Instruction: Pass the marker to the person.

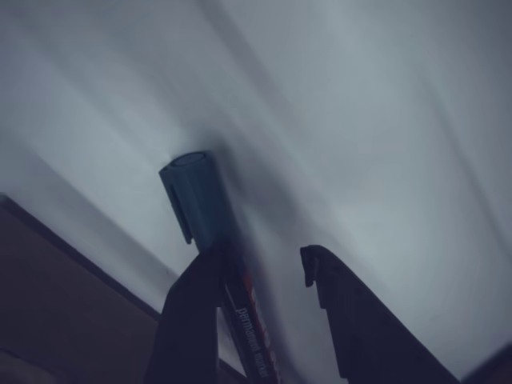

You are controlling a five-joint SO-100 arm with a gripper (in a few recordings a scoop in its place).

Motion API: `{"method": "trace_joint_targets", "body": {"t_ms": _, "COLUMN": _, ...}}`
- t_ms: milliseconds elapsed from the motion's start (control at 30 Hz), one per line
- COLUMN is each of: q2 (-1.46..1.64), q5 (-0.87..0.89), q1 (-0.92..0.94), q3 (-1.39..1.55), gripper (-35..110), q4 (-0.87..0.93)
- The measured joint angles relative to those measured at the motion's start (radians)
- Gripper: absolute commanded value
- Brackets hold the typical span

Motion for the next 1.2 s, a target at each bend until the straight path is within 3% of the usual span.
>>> {"method": "trace_joint_targets", "body": {"t_ms": 300, "q2": -0.034, "q5": 0.018, "q1": -0.061, "q3": -0.109, "gripper": 18, "q4": 0.051}}
{"method": "trace_joint_targets", "body": {"t_ms": 1100, "q2": -0.143, "q5": 0.048, "q1": -0.126, "q3": -0.055, "gripper": 14, "q4": -0.008}}
{"method": "trace_joint_targets", "body": {"t_ms": 1200, "q2": -0.143, "q5": 0.048, "q1": -0.127, "q3": -0.055, "gripper": -5, "q4": -0.012}}
